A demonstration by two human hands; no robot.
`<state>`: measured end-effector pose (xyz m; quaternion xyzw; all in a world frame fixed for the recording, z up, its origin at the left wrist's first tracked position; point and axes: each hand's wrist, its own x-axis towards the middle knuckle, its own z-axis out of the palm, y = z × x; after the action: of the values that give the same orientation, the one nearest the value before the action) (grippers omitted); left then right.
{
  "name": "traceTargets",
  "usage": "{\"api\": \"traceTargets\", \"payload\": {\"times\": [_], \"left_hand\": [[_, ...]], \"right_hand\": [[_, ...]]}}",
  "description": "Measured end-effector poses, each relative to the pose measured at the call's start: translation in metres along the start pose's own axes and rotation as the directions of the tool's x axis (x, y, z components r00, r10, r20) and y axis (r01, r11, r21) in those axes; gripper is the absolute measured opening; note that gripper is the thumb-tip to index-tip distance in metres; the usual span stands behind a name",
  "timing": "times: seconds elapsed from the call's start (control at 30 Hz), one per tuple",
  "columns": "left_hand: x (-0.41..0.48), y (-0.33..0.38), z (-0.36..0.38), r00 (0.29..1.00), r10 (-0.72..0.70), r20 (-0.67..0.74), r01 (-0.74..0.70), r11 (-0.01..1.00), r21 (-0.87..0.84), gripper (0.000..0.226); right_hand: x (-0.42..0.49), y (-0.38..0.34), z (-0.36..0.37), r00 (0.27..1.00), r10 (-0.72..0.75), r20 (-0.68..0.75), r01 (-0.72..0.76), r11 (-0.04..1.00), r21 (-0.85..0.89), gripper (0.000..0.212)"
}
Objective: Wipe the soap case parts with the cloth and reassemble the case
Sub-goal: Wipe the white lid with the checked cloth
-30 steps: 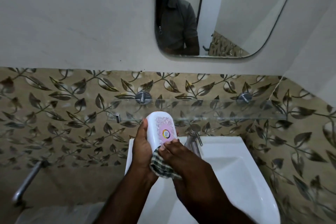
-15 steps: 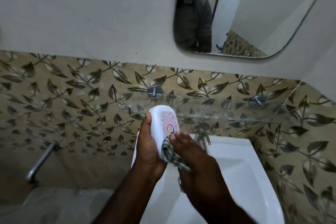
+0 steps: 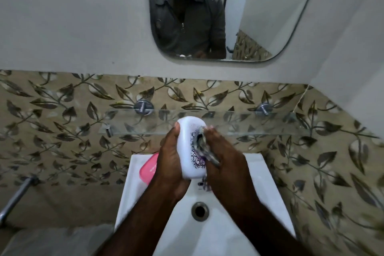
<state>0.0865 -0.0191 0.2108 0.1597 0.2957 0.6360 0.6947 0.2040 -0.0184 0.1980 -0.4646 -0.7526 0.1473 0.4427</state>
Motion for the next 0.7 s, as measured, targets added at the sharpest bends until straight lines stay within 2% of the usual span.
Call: {"api": "traceTargets", "payload": {"times": [0.1,0.17,0.27,0.33,0.4,0.47,0.57,0.63,0.67,0.7], "left_hand": [[0.019,-0.004,0.015,0.998,-0.04,-0.052,0.037,0.998,-0.053,0.057],[0.033,-0.006,0.021,0.994,-0.042,-0.103,0.035,0.997,-0.073,0.064],[0.041,-0.018,0.032,0.992,-0.098,-0.074,0.089,0.989,-0.119,0.064],[0.04,-0.027,0.043,0.993,-0.119,0.004,0.119,0.983,-0.14,0.056],[0.041,-0.037,0.05,0.996,-0.085,0.039,0.089,0.988,-0.123,0.053],[0.042,-0.041,0.053,0.998,-0.038,0.056,0.04,0.998,-0.042,0.055],[0.04,-0.031,0.053,1.0,0.009,0.008,-0.01,0.988,0.154,0.048],[0.045,-0.02,0.053,0.994,0.084,-0.077,-0.057,0.952,0.302,0.049],[0.049,-0.013,0.055,0.983,0.164,-0.086,-0.113,0.898,0.425,0.054],[0.055,-0.009,0.057,0.965,0.257,-0.048,-0.18,0.785,0.593,0.058]], "right_hand": [[-0.031,0.008,-0.001,0.98,-0.196,0.016,0.196,0.972,-0.132,0.056],[-0.034,0.01,-0.005,0.958,-0.276,0.075,0.285,0.945,-0.163,0.053],[-0.002,0.017,-0.024,0.955,-0.261,0.139,0.273,0.959,-0.077,0.053],[0.028,0.025,-0.039,0.969,-0.194,0.154,0.197,0.98,-0.003,0.056],[0.053,0.039,-0.05,0.981,-0.121,0.149,0.114,0.992,0.059,0.06],[0.067,0.054,-0.053,0.992,-0.041,0.121,0.021,0.986,0.164,0.06],[0.068,0.08,-0.049,0.977,0.17,0.127,-0.199,0.941,0.274,0.048],[0.061,0.095,-0.044,0.924,0.354,0.143,-0.382,0.837,0.393,0.041],[0.058,0.1,-0.043,0.882,0.446,0.152,-0.459,0.742,0.489,0.037],[0.059,0.102,-0.043,0.831,0.529,0.173,-0.517,0.619,0.591,0.032]]}}
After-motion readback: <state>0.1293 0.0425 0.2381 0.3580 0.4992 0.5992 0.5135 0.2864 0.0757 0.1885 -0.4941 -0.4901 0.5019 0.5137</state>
